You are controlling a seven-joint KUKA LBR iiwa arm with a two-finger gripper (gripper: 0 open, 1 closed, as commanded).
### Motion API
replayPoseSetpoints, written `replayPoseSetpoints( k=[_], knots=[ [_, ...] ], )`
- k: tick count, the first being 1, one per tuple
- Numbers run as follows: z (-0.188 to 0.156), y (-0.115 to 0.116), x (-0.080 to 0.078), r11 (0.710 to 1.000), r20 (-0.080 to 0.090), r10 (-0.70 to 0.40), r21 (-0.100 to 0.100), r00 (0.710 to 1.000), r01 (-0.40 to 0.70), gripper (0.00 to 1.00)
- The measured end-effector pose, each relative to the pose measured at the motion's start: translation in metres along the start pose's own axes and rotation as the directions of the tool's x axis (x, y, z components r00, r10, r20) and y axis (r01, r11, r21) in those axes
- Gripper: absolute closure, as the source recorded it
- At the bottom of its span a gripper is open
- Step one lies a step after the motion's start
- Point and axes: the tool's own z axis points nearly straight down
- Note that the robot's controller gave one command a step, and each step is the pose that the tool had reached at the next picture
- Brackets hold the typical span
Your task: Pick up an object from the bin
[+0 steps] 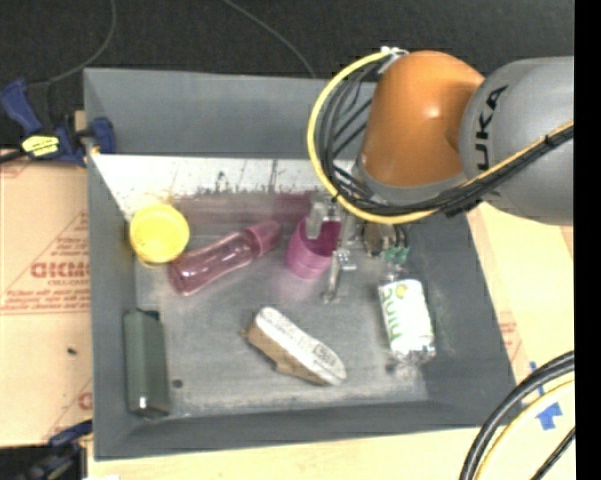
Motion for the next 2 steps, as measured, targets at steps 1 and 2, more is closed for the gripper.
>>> replayPoseSetpoints(
  k=[1,2],
  knots=[
    [-0.005,0.0,-0.001,1.0,0.008,0.001,-0.001,1.0,-0.001,0.0],
    [0.103,-0.014,0.042,0.987,0.006,0.161,-0.002,0.987,-0.161,0.0]
  ],
)
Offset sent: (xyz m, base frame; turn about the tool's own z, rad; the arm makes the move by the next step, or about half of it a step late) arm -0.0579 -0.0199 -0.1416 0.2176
